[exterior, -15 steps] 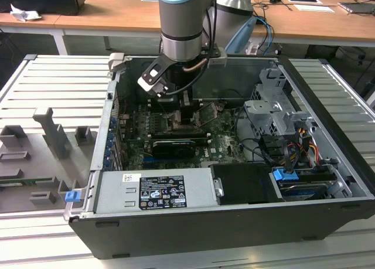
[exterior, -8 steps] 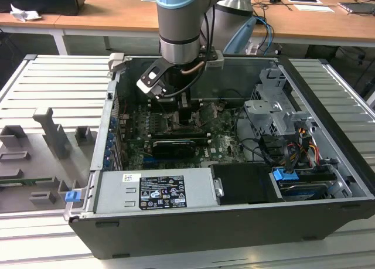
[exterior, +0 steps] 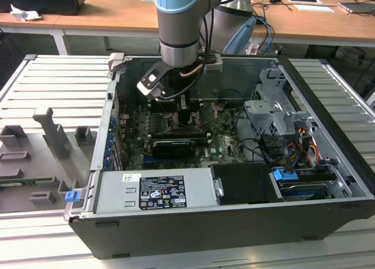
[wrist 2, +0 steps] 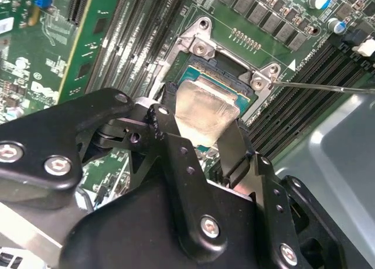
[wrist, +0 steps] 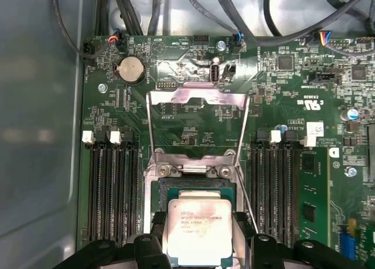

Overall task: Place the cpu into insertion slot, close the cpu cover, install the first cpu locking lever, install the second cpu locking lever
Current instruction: 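Place the cpu into insertion slot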

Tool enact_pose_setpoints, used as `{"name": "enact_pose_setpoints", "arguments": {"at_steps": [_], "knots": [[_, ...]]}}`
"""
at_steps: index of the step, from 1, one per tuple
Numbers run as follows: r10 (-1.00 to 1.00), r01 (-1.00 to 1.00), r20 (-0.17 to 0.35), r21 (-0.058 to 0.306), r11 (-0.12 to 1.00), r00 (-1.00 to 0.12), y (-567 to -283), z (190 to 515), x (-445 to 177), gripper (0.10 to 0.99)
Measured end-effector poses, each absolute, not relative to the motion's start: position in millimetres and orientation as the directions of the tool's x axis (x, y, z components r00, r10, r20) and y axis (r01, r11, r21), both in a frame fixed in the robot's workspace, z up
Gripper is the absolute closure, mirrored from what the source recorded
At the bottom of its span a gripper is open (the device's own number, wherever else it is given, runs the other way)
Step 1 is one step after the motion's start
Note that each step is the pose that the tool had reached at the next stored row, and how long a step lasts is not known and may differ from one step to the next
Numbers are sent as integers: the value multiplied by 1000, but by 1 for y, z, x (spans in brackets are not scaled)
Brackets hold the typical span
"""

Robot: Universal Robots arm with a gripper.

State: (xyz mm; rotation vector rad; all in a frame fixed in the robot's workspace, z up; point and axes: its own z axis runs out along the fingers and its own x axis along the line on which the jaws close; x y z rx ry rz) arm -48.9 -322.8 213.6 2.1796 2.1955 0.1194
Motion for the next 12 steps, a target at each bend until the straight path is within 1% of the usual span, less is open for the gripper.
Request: {"name": "enact_pose_setpoints", "arguments": {"at_steps": [12], "knots": [[1000,996,22,86,0,-1,-321,206,-49,561]]}}
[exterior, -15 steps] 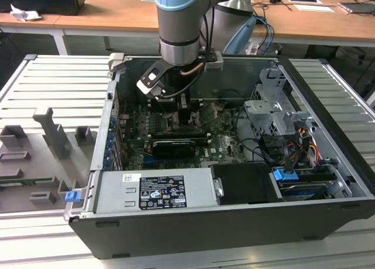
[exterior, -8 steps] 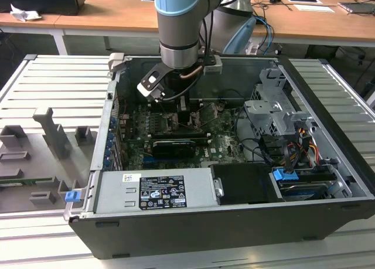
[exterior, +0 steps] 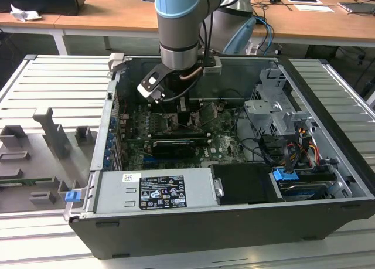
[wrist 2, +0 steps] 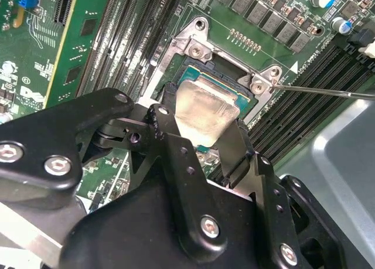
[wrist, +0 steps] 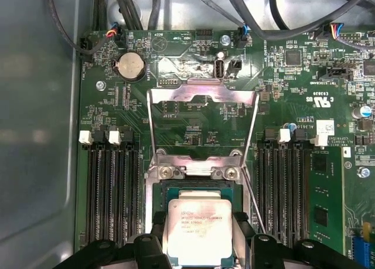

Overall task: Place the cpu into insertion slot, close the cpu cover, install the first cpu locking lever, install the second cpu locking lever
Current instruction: 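Place the cpu into insertion slot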

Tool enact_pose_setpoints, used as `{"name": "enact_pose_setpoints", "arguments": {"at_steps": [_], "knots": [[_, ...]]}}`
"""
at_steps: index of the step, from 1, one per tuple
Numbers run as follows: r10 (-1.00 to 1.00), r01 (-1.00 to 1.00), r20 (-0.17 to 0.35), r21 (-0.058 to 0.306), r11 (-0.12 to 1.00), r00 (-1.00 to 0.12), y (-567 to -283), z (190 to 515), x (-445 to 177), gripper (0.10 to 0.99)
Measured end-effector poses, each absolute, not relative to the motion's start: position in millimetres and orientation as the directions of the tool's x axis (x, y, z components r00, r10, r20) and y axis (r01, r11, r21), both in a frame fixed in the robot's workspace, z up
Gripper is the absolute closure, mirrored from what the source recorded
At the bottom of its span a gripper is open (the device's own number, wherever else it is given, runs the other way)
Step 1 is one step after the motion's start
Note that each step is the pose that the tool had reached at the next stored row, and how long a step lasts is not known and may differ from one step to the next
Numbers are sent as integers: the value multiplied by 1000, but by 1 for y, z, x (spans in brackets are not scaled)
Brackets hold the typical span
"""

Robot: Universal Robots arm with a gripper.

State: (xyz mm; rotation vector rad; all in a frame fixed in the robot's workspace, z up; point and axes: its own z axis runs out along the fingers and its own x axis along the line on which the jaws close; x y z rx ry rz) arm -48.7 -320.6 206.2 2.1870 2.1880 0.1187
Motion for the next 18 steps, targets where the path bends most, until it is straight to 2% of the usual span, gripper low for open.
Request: {"name": "enact_pose_setpoints", "arguments": {"at_steps": [18], "knots": [[1000,996,21,86,-1,-1,-318,202,-48,549]]}}
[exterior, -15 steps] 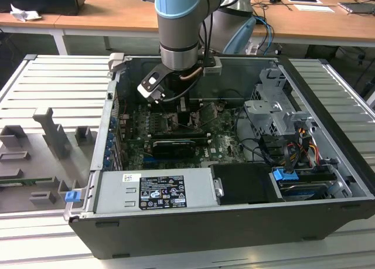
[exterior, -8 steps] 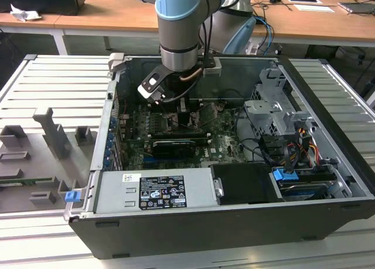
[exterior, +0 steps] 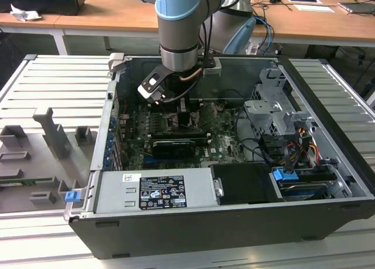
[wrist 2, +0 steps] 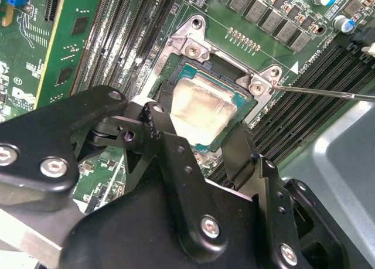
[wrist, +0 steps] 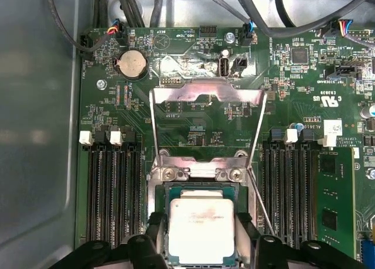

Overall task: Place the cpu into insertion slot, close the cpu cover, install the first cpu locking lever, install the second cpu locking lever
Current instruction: 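Place the cpu into insertion slot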

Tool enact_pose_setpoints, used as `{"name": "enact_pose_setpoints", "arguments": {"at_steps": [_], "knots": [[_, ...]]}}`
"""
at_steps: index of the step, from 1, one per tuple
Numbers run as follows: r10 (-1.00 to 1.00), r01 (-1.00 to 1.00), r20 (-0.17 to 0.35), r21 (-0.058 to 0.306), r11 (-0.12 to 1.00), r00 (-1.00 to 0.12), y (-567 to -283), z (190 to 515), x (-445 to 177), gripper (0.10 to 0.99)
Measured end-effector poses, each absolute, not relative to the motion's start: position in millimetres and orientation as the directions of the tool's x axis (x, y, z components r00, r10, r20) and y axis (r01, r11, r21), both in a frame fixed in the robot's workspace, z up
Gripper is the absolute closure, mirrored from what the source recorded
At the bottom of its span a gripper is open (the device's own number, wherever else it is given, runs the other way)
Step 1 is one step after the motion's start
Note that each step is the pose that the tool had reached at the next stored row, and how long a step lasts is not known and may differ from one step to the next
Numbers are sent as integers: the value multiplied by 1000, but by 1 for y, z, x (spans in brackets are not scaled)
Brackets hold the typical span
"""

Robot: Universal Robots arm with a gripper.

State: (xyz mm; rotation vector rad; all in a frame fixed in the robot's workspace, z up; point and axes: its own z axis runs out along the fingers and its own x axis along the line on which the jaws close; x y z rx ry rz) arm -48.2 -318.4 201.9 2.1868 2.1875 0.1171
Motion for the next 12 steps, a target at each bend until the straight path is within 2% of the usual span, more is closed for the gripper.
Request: {"name": "enact_pose_setpoints", "arguments": {"at_steps": [1,12], "knots": [[1000,996,21,86,-1,-1,-318,202,-48,486],[1000,996,21,86,-1,-1,-318,211,-48,486]]}}
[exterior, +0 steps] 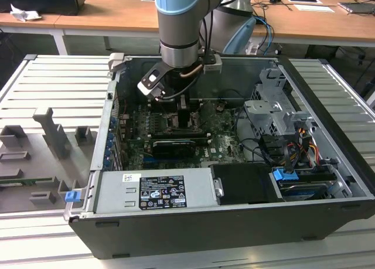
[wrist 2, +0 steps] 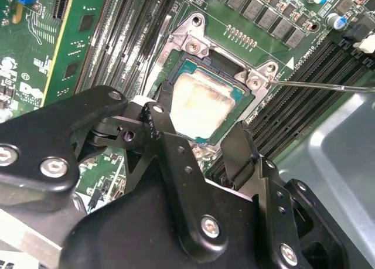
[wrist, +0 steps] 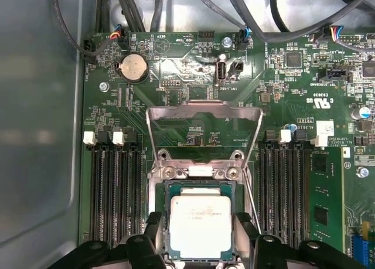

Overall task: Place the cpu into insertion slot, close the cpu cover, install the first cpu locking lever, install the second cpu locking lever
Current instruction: 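Place the cpu into insertion slot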

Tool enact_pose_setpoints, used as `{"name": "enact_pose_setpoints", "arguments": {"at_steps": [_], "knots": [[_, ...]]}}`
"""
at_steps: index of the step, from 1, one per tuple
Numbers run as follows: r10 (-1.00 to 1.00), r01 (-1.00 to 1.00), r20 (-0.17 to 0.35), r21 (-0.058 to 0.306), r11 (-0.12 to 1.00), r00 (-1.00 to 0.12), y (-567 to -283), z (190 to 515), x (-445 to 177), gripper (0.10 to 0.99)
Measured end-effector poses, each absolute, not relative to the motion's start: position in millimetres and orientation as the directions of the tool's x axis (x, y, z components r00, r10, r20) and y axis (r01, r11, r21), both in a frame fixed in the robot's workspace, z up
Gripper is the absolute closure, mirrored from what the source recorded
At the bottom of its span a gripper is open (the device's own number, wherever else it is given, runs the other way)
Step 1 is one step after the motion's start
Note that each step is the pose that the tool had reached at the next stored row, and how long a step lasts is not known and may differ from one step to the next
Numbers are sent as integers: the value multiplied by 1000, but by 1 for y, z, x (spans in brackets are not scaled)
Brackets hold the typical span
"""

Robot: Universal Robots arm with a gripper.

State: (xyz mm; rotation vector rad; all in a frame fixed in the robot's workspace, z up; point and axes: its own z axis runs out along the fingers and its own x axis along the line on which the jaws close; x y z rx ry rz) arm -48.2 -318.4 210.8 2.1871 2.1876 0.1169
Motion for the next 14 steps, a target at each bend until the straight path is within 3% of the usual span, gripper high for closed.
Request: {"name": "enact_pose_setpoints", "arguments": {"at_steps": [3,10,14], "knots": [[1000,996,21,86,-1,-1,-318,213,-48,502],[1000,996,19,85,-1,-1,-318,215,-48,933],[1000,996,18,85,-1,-1,-318,216,-48,980]]}}
